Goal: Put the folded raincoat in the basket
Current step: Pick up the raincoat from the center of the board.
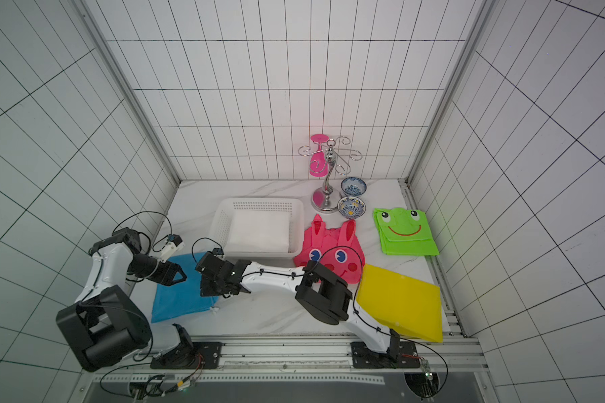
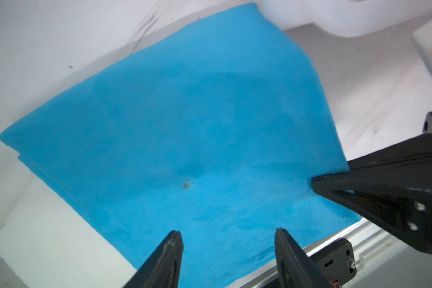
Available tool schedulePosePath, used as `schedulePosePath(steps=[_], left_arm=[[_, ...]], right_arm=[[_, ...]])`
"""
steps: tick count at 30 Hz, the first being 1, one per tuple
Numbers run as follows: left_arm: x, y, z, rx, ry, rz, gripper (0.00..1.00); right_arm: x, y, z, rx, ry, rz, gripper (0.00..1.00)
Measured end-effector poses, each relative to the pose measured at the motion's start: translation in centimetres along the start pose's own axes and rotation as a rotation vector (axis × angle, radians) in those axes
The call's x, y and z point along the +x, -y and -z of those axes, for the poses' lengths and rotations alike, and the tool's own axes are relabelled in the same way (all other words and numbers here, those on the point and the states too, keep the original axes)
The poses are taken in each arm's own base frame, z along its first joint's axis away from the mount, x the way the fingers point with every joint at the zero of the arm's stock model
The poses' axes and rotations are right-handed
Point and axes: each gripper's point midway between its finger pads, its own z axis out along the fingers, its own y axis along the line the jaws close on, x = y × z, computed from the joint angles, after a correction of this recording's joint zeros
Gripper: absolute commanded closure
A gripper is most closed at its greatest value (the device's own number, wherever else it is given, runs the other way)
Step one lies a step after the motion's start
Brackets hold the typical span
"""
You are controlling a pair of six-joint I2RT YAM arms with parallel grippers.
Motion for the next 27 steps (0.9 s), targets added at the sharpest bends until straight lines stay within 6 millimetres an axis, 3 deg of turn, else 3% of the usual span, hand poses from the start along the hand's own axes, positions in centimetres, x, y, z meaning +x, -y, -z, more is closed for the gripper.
schedulePosePath(steps=[3, 9, 14, 21, 27], left_arm=[[-0.8, 0.2, 1.3, 0.006, 0.025, 0.002, 0.37], [-3.9, -1.3, 6.0, -0.063, 0.125, 0.018, 0.36], [-4.6, -1.2, 7.0, -0.066, 0.155, 0.043, 0.36], [-4.7, -1.0, 7.0, -0.050, 0.162, 0.080, 0.37], [-4.9, 1.0, 6.8, 0.023, 0.210, 0.024, 0.33]], right_arm=[[-2.0, -2.2, 1.8, -0.028, 0.024, 0.070, 1.00], [-4.5, -5.6, 5.1, -0.051, 0.034, 0.276, 1.00], [-5.5, -7.5, 7.5, -0.082, 0.032, 0.417, 1.00], [-4.0, -5.9, 7.8, -0.068, -0.069, 0.520, 1.00], [-5.9, -3.6, 10.5, -0.024, -0.084, 0.462, 1.00]])
